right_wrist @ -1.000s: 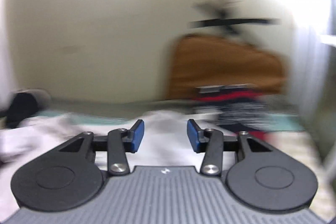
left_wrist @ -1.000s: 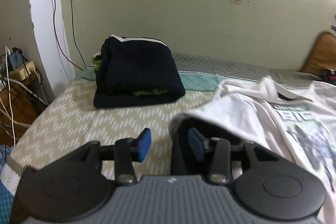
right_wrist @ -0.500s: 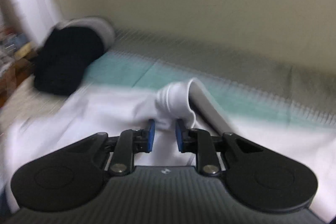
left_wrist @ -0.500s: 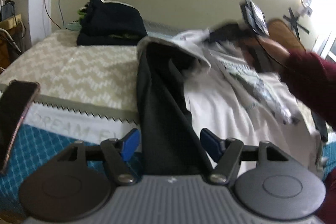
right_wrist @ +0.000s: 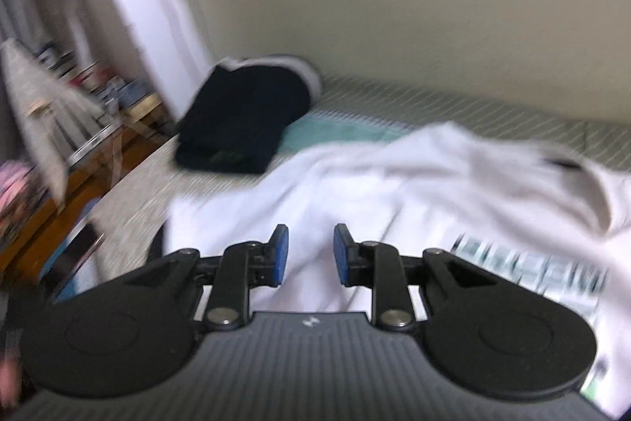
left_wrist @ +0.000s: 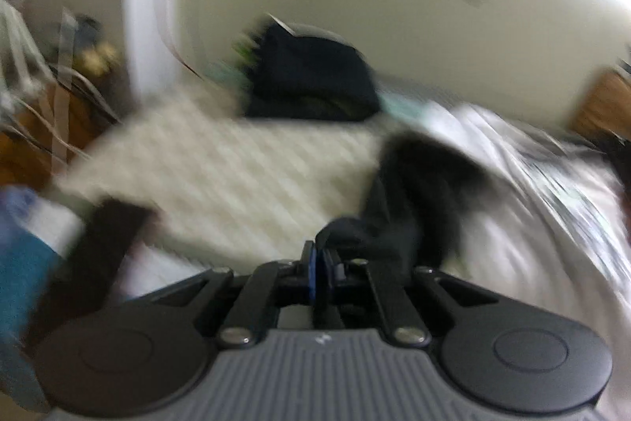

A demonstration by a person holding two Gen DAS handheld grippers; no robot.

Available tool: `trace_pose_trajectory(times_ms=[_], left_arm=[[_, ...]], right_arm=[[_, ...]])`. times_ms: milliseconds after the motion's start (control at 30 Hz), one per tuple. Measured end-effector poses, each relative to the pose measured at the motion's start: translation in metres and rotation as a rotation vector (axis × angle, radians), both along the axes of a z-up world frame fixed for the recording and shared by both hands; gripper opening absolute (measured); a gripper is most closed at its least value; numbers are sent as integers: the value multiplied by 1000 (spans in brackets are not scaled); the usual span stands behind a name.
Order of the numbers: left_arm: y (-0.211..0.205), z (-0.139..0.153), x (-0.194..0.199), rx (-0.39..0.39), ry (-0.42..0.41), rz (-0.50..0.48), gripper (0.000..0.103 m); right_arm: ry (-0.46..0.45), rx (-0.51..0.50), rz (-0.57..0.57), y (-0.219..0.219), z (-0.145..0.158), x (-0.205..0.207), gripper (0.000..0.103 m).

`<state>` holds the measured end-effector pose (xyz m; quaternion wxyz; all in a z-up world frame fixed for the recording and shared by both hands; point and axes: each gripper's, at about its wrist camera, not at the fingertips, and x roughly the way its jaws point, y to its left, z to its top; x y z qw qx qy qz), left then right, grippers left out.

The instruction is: Fold small clothes

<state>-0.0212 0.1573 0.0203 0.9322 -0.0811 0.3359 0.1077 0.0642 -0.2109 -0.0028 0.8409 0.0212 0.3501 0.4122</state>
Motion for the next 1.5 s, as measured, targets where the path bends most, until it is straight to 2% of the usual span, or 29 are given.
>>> trace_pose_trajectory(times_ms=[133, 267, 333, 400, 500, 567, 667, 733, 800, 833, 900, 1000, 1100, 1167, 1267, 1300, 1333, 1367, 1433, 1500], left_arm=[[17, 45, 32, 165, -93, 160, 4], [3, 105, 78, 246, -240, 212, 4], [-22, 138, 103, 283, -320, 168, 4], [-59, 167, 126, 294, -404, 76, 4], [-137, 193, 146, 304, -517, -159, 4], [-193, 192, 149, 299, -529, -355, 9], [-247, 168, 150, 231, -399, -607, 12], [-259, 149, 146, 209, -334, -684, 12], [-243, 139, 145, 171, -314, -662, 12], [-228, 137, 147, 148, -306, -625, 13], [-197, 129, 150, 139, -288, -522, 18], [-160, 107, 152, 149, -221, -375, 20], [-140, 83, 156, 118, -164, -323, 19], [-142, 76, 155, 102, -158, -331, 17], [-160, 82, 155, 91, -194, -404, 18], [-168, 85, 154, 94, -209, -432, 19], [-179, 88, 152, 104, -225, -459, 20], [-187, 93, 151, 116, -242, -485, 20], [-195, 99, 150, 131, -271, -526, 22], [-198, 104, 145, 138, -286, -536, 23]], right_arm=[[36, -28, 14, 11, -23, -6, 31], [96, 35, -9, -9, -40, -13, 30], [130, 87, -31, -19, -42, -11, 30], [173, 156, -55, -32, -48, -6, 30], [235, 242, -89, -50, -54, -5, 30], [257, 265, -108, -59, -54, -5, 30], [279, 278, -126, -74, -51, -7, 30], [277, 282, -120, -88, -47, -14, 30], [277, 274, -117, -103, -45, -18, 34], [267, 261, -120, -110, -43, -21, 37], [242, 234, -139, -131, -39, -25, 37], [206, 230, -217, -160, -28, -21, 37], [156, 269, -302, -174, -9, -11, 40], [120, 271, -305, -160, 6, -1, 49], [37, 248, -206, -110, 29, 9, 55], [0, 227, -165, -89, 34, 10, 63], [-39, 190, -129, -69, 37, 11, 76], [-80, 126, -103, -47, 36, 14, 81], [-151, -49, -95, -10, 24, 21, 83], [-147, -153, -103, 8, 6, 32, 80]])
